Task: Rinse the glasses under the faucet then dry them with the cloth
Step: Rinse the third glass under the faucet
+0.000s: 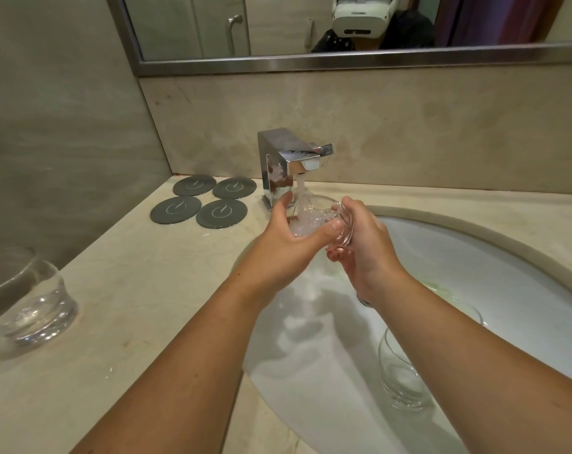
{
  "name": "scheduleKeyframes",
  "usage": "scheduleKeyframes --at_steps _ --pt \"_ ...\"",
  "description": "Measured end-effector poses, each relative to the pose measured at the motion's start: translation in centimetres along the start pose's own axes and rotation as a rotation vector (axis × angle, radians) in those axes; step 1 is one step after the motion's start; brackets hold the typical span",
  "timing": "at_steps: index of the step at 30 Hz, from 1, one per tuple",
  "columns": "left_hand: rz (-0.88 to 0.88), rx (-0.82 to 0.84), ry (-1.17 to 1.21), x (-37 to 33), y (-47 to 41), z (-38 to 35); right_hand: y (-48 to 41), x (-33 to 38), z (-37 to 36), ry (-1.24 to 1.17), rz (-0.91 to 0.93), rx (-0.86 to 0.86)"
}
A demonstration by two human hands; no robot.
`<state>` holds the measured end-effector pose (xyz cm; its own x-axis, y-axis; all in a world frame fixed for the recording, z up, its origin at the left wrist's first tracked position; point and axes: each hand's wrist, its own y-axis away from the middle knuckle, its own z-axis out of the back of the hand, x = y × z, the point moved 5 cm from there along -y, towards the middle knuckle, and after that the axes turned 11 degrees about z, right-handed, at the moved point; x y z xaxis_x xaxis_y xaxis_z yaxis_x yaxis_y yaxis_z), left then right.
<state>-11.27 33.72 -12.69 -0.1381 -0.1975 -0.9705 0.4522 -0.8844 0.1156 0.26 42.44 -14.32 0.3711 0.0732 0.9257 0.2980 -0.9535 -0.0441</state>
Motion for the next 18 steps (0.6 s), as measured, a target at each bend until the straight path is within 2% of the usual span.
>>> scheduleKeyframes --at_steps 5,12,18 --pt "-0.007 -0.046 0.070 -0.4 0.2 0.4 -0.2 0.2 -0.1 0.005 0.043 0.012" --pt "-0.052 -0.031 0.026 -0.3 0.1 0.7 0.4 -1.1 -0.1 0.091 -0.168 0.089" --pt "-0.040 0.000 0.033 0.1 -0.3 0.2 0.3 -0.4 -0.2 0.008 -0.071 0.038"
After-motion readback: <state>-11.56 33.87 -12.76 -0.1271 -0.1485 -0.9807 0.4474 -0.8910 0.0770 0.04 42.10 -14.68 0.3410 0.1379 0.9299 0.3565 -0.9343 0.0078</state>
